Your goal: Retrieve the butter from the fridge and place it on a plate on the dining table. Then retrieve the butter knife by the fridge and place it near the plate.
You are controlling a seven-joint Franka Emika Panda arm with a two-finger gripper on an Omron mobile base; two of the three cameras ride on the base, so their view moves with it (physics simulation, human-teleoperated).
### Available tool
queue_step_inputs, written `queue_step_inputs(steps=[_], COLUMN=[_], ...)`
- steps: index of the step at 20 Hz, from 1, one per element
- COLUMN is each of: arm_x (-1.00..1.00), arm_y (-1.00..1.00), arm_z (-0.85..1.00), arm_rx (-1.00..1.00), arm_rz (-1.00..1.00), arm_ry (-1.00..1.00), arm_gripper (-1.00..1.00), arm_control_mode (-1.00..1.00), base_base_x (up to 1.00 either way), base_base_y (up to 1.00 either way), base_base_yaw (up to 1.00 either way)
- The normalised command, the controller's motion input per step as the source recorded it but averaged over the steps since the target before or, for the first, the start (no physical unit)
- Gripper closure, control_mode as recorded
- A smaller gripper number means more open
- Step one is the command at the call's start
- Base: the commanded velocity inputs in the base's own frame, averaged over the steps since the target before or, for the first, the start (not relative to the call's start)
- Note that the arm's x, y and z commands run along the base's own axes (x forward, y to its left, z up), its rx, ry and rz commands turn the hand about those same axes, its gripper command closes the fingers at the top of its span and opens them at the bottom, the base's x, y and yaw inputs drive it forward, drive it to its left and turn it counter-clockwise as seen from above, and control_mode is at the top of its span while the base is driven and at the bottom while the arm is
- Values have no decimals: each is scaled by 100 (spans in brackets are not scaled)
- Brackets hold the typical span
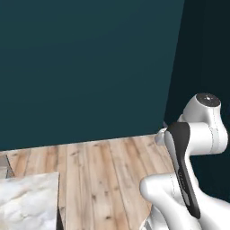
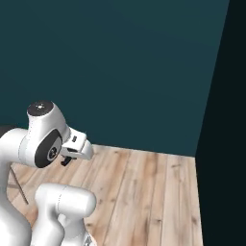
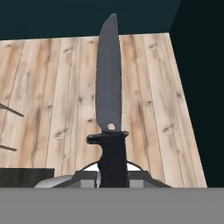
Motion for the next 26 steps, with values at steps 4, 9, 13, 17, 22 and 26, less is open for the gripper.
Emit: queue_step_inputs(steps=[4,9,13,17,22,26], arm_x=[0,0,0,0,0,0], arm_y=[0,0,0,0,0,0], arm_z=[0,0,0,0,0,0], arm_rx=[0,0,0,0,0,0], arm_rz=[0,0,0,0,0,0], arm_ry=[0,0,0,0,0,0], arm_gripper=[100,100,100,100,100,100], arm_control_mode=[100,100,100,100,100,100], base_base_x=[100,100,100,100,100,100], base_base_y=[0,0,0,0,-12,-15], base_base_yaw=[5,21,36,43,57,69])
